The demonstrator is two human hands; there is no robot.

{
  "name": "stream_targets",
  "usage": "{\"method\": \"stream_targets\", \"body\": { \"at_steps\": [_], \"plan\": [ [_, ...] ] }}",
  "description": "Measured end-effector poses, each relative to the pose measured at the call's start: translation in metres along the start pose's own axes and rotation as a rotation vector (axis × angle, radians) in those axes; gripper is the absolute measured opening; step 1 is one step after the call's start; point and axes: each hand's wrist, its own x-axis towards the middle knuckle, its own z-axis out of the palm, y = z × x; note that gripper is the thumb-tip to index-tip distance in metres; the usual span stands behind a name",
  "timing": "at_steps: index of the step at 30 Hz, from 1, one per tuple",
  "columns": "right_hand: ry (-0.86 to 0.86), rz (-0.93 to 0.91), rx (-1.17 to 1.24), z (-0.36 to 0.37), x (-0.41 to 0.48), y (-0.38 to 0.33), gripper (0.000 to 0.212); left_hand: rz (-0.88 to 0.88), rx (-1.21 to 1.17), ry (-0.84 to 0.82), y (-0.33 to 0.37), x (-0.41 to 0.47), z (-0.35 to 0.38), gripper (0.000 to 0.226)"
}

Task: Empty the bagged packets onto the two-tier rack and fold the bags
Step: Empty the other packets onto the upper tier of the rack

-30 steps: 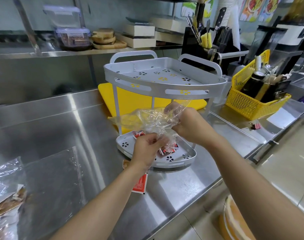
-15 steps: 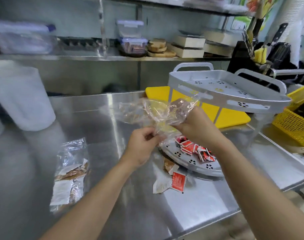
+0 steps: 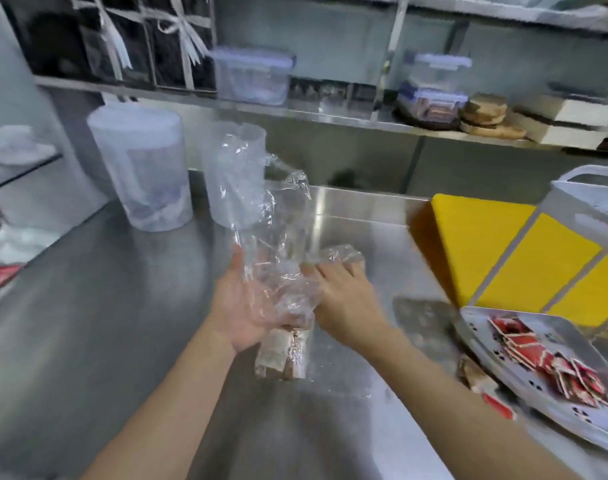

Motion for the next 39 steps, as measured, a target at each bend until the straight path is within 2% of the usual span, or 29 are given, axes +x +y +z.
{"method": "stream_targets", "body": {
  "at_steps": [1, 2, 3, 4, 6, 9, 12, 15, 17, 20, 23, 25, 28, 30, 32, 34, 36, 37, 39],
  "plan": [
    [-0.015, -0.015, -0.036, 0.011, 0.006, -0.014, 0.065, 0.006, 0.002, 0.042, 0.005, -0.007, -0.01, 0.075],
    [-0.032, -0.034, -0.058, 0.023, 0.01, -0.026, 0.069, 0.027, 0.042, 0.102, 0.009, -0.013, -0.021, 0.053],
    [-0.023, -0.062, -0.059, 0.034, 0.013, -0.038, 0.066, 0.06, 0.104, 0.205, 0.013, -0.018, -0.031, 0.03],
    [-0.01, -0.1, -0.04, 0.044, 0.016, -0.049, 0.06, 0.095, 0.172, 0.354, 0.019, -0.022, -0.043, 0.018],
    [-0.037, -0.158, -0.006, 0.06, 0.021, -0.07, 0.062, 0.184, 0.22, 0.623, 0.028, -0.029, -0.071, 0.01],
    [-0.171, -0.247, 0.015, 0.082, 0.024, -0.093, 0.075, 0.303, 0.265, 0.809, 0.046, -0.047, -0.117, 0.019],
    [-0.325, -0.32, 0.12, 0.103, 0.022, -0.1, 0.066, 0.321, 0.42, 0.971, 0.057, -0.064, -0.162, 0.016],
    [-0.438, -0.319, 0.177, 0.118, 0.016, -0.101, 0.065, 0.265, 0.573, 1.109, 0.057, -0.069, -0.197, 0.062],
    [-0.517, -0.312, 0.174, 0.13, 0.013, -0.103, 0.065, 0.228, 0.778, 1.174, 0.052, -0.07, -0.208, 0.076],
    [-0.639, -0.314, 0.185, 0.143, 0.01, -0.107, 0.064, 0.22, 1.036, 1.257, 0.04, -0.071, -0.21, 0.083],
    [-0.653, -0.316, 0.209, 0.146, 0.011, -0.107, 0.064, 0.191, 1.311, 1.428, 0.035, -0.072, -0.201, 0.083],
    [-0.628, -0.281, 0.26, 0.142, 0.011, -0.104, 0.06, 0.214, 1.439, 1.475, 0.036, -0.07, -0.191, 0.078],
    [-0.424, -0.187, 0.38, 0.126, 0.012, -0.095, 0.043, 0.309, 1.568, 1.374, 0.043, -0.052, -0.17, 0.063],
    [-0.164, -0.072, 0.391, 0.117, 0.011, -0.084, 0.033, 0.436, 1.646, 1.176, 0.04, -0.034, -0.148, 0.049],
    [0.012, 0.156, 0.392, 0.11, 0.01, -0.07, 0.035, 0.552, 1.656, 0.916, 0.025, -0.014, -0.124, 0.035],
    [-0.048, 0.446, 0.468, 0.106, 0.01, -0.054, 0.051, 0.515, 1.647, 0.666, 0.0, 0.006, -0.102, 0.04],
    [-0.198, 0.712, 0.628, 0.108, 0.005, -0.039, 0.066, 0.356, 1.551, 0.482, -0.027, 0.024, -0.084, 0.059],
    [-0.248, 0.808, 0.768, 0.108, 0.002, -0.033, 0.068, 0.255, 1.46, 0.435, -0.04, 0.032, -0.078, 0.068],
    [-0.265, 0.946, 1.154, 0.106, -0.004, -0.028, 0.06, 0.06, 1.247, 0.413, -0.058, 0.045, -0.072, 0.076]
  ]
}}
